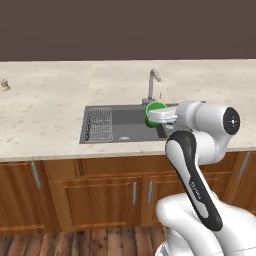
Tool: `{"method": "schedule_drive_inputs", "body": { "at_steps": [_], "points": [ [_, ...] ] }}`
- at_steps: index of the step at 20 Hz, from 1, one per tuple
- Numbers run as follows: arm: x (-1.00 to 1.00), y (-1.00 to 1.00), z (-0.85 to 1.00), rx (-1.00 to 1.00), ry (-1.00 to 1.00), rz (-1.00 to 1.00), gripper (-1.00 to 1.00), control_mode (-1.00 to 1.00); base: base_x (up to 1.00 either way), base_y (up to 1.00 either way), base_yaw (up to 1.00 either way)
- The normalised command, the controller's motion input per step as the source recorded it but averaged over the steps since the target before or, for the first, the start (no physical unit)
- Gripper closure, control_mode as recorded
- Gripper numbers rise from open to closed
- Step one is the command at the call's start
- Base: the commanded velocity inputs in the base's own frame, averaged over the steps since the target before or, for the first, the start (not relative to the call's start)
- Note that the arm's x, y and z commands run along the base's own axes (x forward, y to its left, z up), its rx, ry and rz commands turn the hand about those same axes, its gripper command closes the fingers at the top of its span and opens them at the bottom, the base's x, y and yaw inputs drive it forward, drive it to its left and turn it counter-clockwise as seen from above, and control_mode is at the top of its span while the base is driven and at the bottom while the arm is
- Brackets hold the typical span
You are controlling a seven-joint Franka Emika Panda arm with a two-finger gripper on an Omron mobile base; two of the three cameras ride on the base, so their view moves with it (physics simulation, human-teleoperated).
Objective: Open the cabinet directly in front. Then move the beer and the cup to the dining counter with the candle on it.
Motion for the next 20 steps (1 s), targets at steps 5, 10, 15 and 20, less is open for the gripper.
{"method": "schedule_drive_inputs", "body": {
  "at_steps": [5,10,15,20],
  "points": [
    [0.0,0.0,0.0,0.0,0.0,0.0,1.0,1.0,0.02,1.0,-0.02],
    [0.0,0.0,0.0,0.0,0.0,0.0,1.0,1.0,0.03,1.0,-0.03],
    [0.0,0.0,0.0,0.0,0.0,0.0,1.0,1.0,0.19,1.0,-0.05],
    [0.0,0.0,0.0,0.0,0.0,0.0,1.0,1.0,0.37,1.0,-0.08]
  ]
}}
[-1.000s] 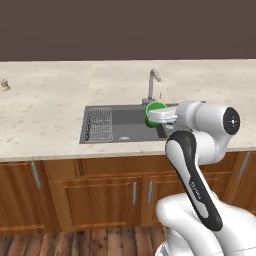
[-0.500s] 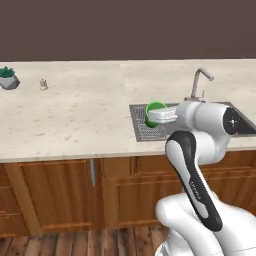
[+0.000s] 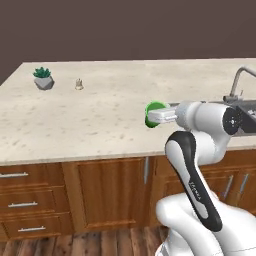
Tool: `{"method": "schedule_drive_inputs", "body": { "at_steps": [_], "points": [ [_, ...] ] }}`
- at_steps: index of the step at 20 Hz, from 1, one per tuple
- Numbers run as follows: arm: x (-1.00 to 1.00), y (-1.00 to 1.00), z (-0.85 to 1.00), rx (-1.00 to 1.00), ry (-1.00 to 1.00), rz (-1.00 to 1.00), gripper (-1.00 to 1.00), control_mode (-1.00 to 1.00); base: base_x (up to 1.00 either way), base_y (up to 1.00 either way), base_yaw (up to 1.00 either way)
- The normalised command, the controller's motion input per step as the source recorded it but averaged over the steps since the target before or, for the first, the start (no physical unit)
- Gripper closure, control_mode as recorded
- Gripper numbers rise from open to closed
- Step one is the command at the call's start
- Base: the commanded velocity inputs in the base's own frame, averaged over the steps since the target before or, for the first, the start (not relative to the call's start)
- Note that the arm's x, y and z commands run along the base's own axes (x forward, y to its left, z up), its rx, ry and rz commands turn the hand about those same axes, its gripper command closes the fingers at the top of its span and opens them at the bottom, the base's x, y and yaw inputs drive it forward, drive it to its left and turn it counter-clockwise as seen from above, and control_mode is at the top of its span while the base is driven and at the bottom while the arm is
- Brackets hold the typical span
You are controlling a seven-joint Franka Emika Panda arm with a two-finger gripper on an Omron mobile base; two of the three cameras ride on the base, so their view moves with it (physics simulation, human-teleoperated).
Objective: Open the cabinet directly in front. Then move the beer and the cup to the dining counter with the candle on it.
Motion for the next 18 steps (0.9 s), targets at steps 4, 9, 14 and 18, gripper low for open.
{"method": "schedule_drive_inputs", "body": {
  "at_steps": [4,9,14,18],
  "points": [
    [0.0,0.0,0.0,0.0,0.0,0.0,1.0,1.0,0.71,1.0,-0.21],
    [0.0,0.0,0.0,0.0,0.0,0.0,1.0,1.0,0.55,0.84,-0.28],
    [0.0,0.0,0.0,0.0,0.0,0.0,1.0,1.0,0.11,0.0,0.0],
    [0.0,0.0,0.0,0.0,0.0,0.0,1.0,1.0,0.59,0.0,0.0]
  ]
}}
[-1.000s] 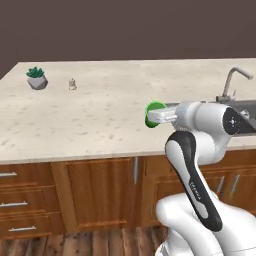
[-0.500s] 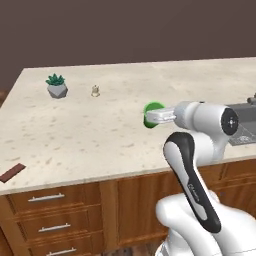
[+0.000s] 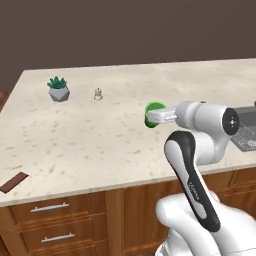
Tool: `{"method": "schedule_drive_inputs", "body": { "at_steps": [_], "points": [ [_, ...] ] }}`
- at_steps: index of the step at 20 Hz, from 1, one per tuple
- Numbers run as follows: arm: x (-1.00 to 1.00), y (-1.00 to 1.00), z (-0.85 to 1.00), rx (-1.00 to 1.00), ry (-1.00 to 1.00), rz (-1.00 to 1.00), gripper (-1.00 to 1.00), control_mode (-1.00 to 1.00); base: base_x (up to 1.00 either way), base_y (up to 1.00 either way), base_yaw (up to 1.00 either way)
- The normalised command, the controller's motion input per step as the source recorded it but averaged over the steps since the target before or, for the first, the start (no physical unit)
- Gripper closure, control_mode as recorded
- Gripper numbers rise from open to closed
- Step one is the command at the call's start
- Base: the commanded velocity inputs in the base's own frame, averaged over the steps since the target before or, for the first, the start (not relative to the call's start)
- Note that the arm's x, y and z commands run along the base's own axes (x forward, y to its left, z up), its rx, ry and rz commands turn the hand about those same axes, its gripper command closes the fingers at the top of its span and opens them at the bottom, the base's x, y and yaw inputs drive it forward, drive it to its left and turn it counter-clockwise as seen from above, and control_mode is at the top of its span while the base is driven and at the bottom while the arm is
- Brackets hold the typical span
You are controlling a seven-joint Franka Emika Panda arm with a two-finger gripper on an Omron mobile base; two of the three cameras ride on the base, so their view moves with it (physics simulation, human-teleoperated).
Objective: Open the cabinet directly in front. Then move the beer and the cup to the dining counter with the candle on it.
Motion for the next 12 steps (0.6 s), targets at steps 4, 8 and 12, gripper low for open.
{"method": "schedule_drive_inputs", "body": {
  "at_steps": [4,8,12],
  "points": [
    [0.27,0.0,0.0,0.0,0.21,0.0,1.0,-1.0,0.21,0.0,0.0],
    [0.51,-0.02,-0.17,-0.01,0.56,0.0,1.0,-1.0,0.0,0.0,0.0],
    [0.36,0.0,-0.37,-0.02,0.62,0.02,1.0,-1.0,0.0,0.0,0.0]
  ]
}}
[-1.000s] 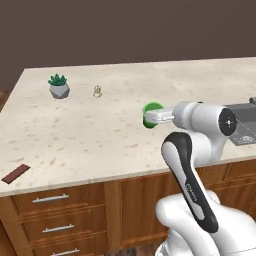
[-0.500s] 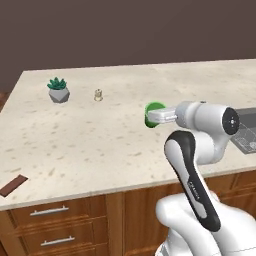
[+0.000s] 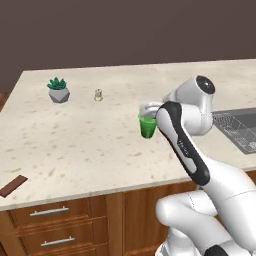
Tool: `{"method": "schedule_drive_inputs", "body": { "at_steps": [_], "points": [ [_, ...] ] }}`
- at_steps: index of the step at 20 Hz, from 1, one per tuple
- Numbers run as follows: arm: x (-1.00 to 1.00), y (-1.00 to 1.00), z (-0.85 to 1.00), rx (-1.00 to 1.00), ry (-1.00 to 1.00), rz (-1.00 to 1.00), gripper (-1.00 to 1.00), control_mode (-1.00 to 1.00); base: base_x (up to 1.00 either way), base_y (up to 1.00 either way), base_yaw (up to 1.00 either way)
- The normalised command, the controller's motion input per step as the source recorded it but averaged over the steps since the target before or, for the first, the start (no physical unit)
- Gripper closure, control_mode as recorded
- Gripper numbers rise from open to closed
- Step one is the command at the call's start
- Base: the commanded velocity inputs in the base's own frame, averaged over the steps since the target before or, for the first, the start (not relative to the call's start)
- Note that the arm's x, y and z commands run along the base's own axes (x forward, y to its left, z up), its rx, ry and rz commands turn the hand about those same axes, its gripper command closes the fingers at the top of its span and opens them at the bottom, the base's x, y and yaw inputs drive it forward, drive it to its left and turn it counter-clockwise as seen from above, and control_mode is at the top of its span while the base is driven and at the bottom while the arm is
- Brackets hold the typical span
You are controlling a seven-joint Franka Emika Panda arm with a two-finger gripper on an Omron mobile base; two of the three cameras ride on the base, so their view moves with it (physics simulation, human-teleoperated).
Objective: Open the cabinet directly in front. Then move the beer and the cup to the dining counter with the candle on it.
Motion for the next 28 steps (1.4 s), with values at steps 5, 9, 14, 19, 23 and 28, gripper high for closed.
{"method": "schedule_drive_inputs", "body": {
  "at_steps": [5,9,14,19,23,28],
  "points": [
    [0.0,0.02,-0.12,0.0,0.11,0.0,1.0,-1.0,0.0,0.0,0.0],
    [0.0,0.0,-0.59,-0.03,0.13,0.0,1.0,-1.0,0.0,0.0,0.0],
    [0.0,0.0,-0.67,-0.04,0.08,0.0,1.0,-1.0,0.0,0.0,0.0],
    [0.11,-0.01,-0.51,-0.03,0.07,0.0,1.0,-1.0,0.0,0.0,0.0],
    [0.47,-0.06,-0.15,0.0,0.0,0.0,1.0,-1.0,0.0,0.0,0.0],
    [0.7,-0.17,-0.13,0.0,0.0,0.0,1.0,-1.0,0.0,0.0,0.0]
  ]
}}
